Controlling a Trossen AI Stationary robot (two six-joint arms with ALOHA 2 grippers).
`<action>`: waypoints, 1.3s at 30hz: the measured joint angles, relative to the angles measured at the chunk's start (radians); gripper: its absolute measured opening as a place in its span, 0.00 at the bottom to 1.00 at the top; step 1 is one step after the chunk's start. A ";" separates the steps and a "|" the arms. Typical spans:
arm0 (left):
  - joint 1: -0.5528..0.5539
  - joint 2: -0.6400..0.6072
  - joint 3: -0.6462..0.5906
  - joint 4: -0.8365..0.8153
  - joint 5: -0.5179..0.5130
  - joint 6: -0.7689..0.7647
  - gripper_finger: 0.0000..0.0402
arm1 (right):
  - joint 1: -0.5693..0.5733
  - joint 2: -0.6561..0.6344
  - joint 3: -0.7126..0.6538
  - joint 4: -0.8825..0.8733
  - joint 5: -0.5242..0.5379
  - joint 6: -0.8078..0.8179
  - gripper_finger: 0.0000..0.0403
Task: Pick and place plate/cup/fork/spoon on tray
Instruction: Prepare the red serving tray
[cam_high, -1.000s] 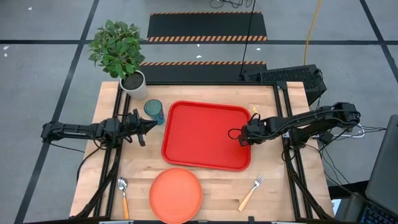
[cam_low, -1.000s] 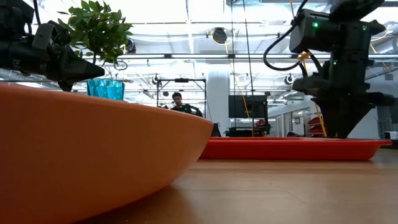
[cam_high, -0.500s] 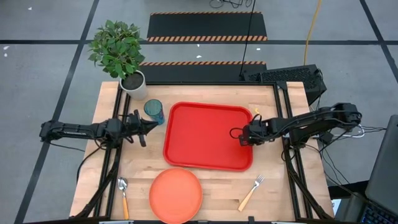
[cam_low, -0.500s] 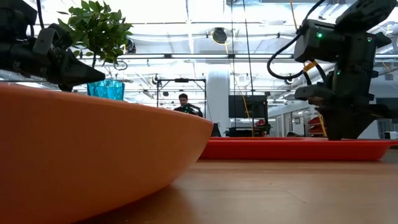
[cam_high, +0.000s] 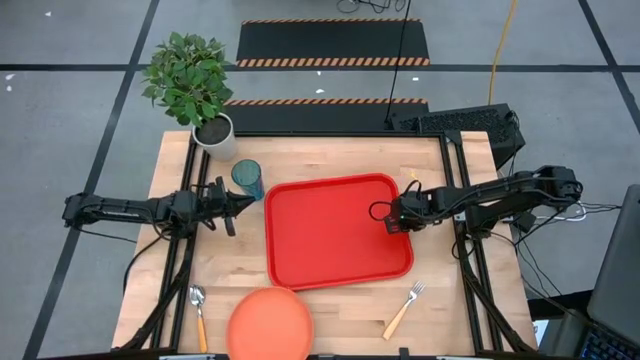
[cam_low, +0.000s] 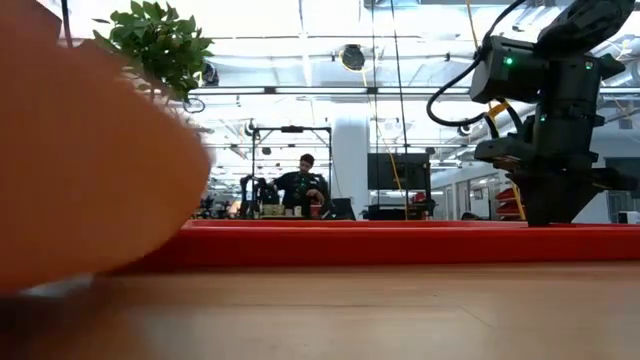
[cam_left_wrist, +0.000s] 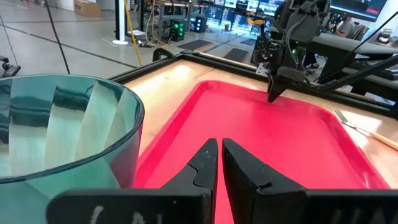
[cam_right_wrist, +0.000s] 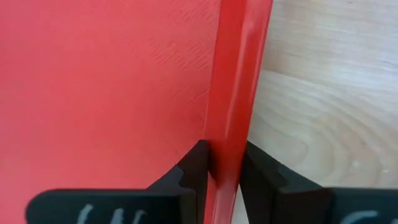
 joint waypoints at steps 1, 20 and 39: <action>0.000 0.000 0.000 0.001 0.000 -0.001 0.06 | 0.000 0.000 0.000 0.007 0.003 0.008 0.15; 0.000 0.000 0.000 0.003 0.000 -0.041 0.06 | 0.002 0.002 -0.001 0.042 0.005 0.177 0.12; 0.000 0.000 0.001 -0.011 0.000 -0.022 0.06 | 0.002 0.002 -0.002 0.074 0.009 0.243 0.12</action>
